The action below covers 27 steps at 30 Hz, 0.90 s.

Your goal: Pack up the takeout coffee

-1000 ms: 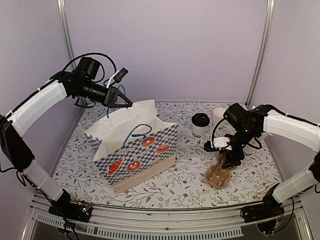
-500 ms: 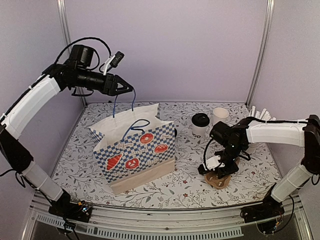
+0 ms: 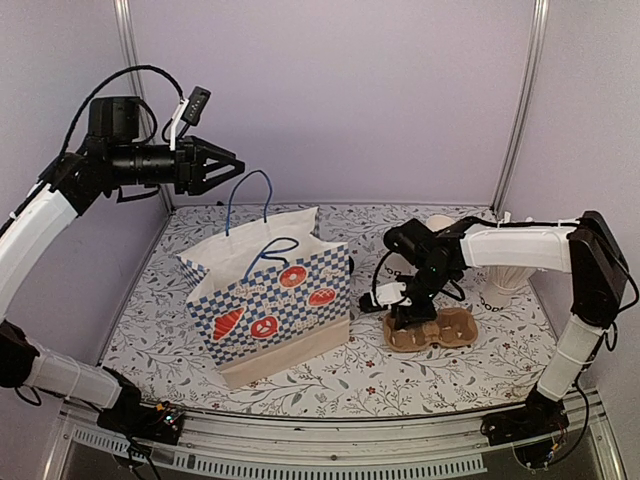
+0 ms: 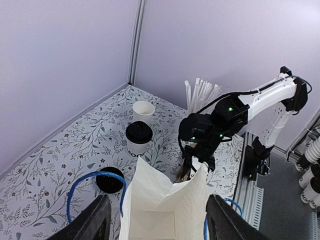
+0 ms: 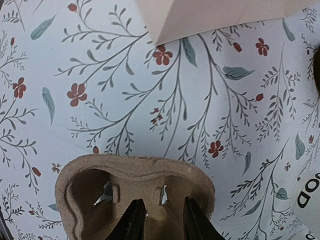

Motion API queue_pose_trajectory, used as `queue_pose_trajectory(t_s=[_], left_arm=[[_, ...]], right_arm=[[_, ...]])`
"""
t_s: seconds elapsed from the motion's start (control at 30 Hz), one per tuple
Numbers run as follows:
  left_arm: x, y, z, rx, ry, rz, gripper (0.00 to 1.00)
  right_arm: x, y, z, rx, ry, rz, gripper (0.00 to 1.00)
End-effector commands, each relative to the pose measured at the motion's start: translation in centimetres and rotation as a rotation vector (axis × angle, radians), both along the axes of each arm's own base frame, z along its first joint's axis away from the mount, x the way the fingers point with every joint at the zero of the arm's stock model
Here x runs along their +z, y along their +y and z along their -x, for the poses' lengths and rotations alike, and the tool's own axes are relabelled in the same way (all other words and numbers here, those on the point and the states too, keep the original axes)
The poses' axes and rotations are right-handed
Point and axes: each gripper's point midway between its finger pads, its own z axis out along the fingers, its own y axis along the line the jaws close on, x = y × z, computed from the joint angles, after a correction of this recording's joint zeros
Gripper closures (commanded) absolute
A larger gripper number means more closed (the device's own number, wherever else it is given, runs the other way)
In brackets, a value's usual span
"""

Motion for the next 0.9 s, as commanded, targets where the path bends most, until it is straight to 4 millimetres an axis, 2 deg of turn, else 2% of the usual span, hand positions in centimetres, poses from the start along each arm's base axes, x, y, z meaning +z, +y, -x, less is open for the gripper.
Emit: queue_pose_trajectory(t_s=[0.0,0.2,0.37,0.53,0.7,0.87], left_arm=[[1.5,0.3,0.6,0.020,-0.057,0.031,0.32],[1.7,1.4,1.1,0.076,-0.076,0.023,0.31],[1.6,2.0,1.2,0.103,-0.087,0.021,0.30],[1.0,2.0,0.9,0.113,-0.092,0.012,0.29],[0.9,1.9,0.8,0.112,-0.094,0.016,0.29],[0.7,2.0,0.9,0.109,-0.087,0.016,0.29]], right_arm=[[0.8,2.2,-0.8,-0.031,0.025,-0.067,0.70],[2.4,0.1,1.3,-0.045,0.061,-0.043,0.67],[3.9,-3.0,1.5,-0.139,0.053,-0.043,0.60],[3.8,-6.1,1.8,-0.207,0.068,-0.016,0.52],[3.3,-6.7,2.3,-0.209,0.066,-0.008,0.42],[2.0,-7.3,2.0,-0.225,0.069,0.016,0.39]])
